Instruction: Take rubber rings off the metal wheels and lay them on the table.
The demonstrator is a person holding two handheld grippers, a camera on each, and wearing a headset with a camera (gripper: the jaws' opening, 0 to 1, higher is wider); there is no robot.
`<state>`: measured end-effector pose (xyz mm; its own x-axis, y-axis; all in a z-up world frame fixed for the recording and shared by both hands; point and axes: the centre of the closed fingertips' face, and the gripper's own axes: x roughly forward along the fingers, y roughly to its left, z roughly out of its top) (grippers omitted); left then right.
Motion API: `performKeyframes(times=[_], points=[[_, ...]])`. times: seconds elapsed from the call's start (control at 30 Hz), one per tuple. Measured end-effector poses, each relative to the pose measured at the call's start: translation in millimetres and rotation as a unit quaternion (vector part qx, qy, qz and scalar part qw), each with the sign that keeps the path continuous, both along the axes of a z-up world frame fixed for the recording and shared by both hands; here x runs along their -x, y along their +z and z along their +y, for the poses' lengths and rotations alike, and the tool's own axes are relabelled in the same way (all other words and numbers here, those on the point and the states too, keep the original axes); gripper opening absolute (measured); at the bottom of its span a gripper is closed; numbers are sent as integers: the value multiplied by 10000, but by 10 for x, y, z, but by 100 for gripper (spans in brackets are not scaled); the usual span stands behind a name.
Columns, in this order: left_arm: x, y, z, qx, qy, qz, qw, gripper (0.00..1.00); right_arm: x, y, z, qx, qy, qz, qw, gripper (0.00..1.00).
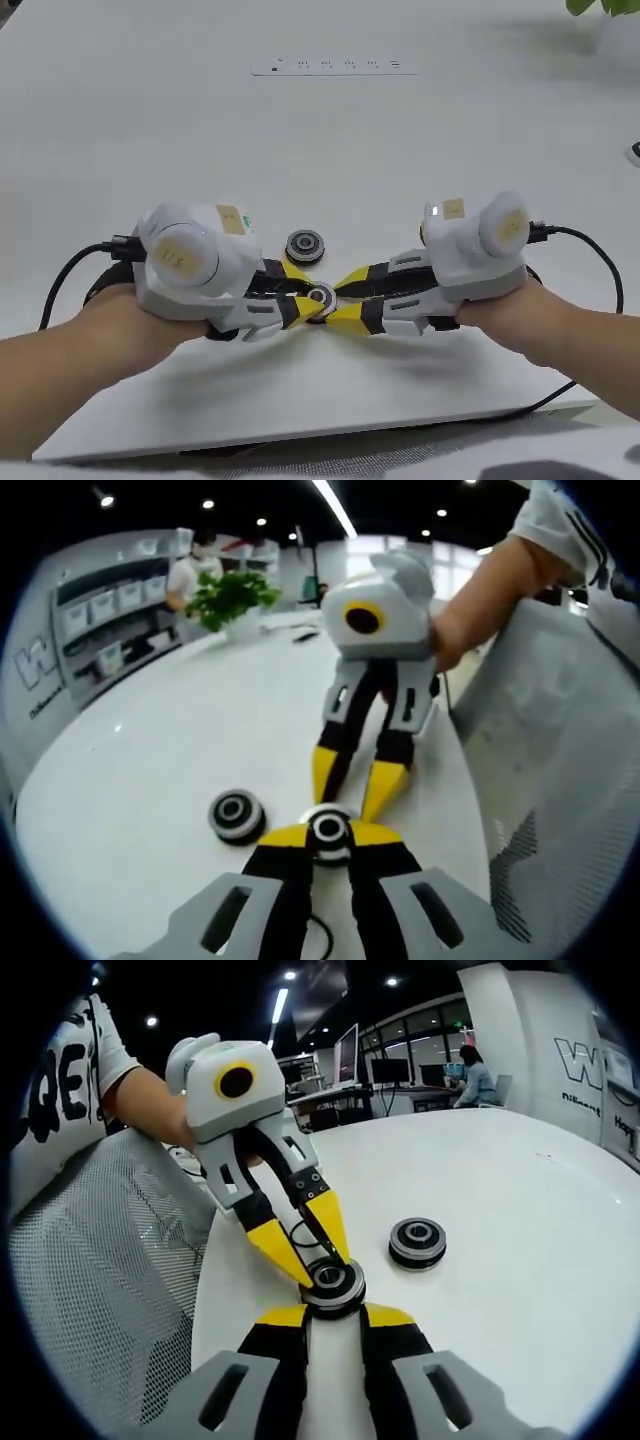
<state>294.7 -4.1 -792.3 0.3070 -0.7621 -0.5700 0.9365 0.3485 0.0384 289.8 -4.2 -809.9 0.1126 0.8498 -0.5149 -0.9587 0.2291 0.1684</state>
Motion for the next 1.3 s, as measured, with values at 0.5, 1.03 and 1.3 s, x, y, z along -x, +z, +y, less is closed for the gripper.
performKeyframes(times=[0.5,1.03,1.3], points=[[-17,-12,16,30,40,4,10000,13,-9,-7,-14,74,-14,0,10000,13],[-20,-19,9,-27,61,-34,10000,13,-32,-14,-73,39,-213,277,9994,0],[-18,-18,7,-81,58,-72,9999,13,-21,-1,-56,-65,-435,560,9975,0]])
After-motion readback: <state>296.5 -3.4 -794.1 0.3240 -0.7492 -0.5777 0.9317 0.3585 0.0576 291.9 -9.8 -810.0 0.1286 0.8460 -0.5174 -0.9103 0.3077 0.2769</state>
